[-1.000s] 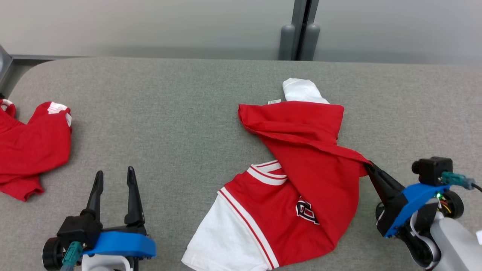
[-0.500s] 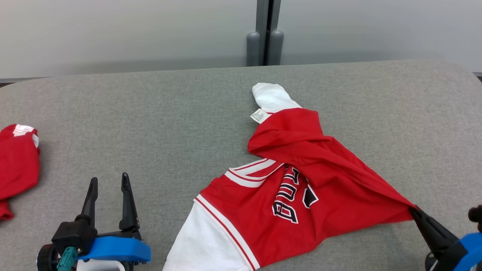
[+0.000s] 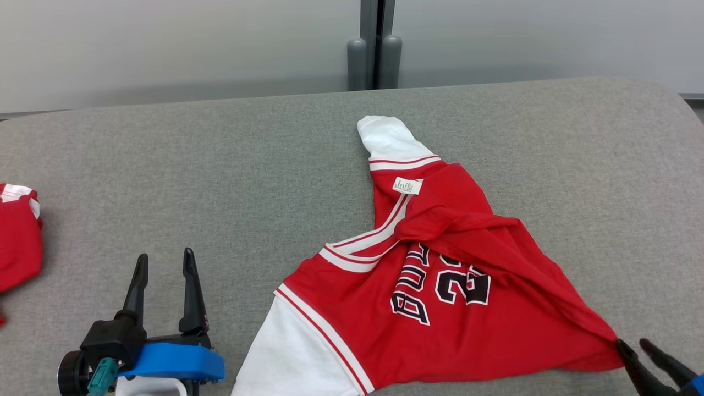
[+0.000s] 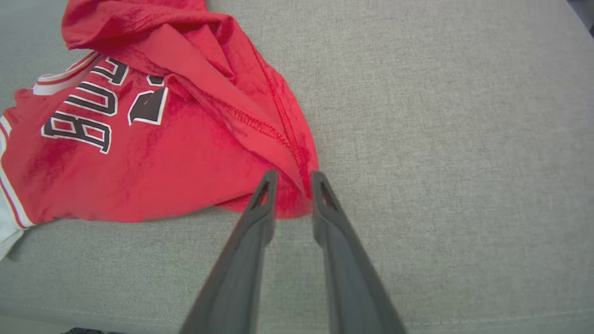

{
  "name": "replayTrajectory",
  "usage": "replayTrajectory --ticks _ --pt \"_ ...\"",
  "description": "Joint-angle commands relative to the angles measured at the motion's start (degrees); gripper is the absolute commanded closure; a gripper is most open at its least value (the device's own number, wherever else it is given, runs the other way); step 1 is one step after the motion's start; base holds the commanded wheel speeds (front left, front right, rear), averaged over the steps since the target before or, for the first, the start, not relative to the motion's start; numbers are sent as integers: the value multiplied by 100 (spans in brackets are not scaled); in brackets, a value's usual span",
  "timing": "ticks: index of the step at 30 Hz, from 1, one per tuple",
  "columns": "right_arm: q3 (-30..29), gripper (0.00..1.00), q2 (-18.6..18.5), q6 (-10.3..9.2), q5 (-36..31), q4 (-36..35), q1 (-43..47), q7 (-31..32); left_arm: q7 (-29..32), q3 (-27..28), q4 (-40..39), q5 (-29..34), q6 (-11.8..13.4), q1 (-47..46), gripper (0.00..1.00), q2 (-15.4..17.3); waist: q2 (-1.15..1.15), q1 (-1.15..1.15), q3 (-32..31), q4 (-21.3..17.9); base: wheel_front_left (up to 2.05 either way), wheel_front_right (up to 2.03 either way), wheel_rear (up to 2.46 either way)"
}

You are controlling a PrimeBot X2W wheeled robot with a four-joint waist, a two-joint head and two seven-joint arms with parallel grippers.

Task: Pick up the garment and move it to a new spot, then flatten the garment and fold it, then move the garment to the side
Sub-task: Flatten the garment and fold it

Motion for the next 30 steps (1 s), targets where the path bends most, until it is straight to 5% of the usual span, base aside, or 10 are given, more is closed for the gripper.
replayTrajectory --ticks 1,14,22,30 --pt "2 0 34 1 -114 -121 -157 -112 -14 23 -27 27 16 -82 0 -2 -1 0 0 21 0 0 0" --pt "384 0 579 1 -739 -32 -1404 -2348 -14 138 -36 113 -17 -30 0 -3 -1 0 -53 154 0 0 0" --pt "1039 0 843 1 -1255 1107 -1812 -3972 -14 202 -4 140 -82 -108 0 -5 -1 0 -8 249 0 0 0" --pt "1417 0 1059 1 -1557 2339 -2044 -4417 -14 199 48 184 -86 -109 0 -3 -1 0 -3 323 0 0 0"
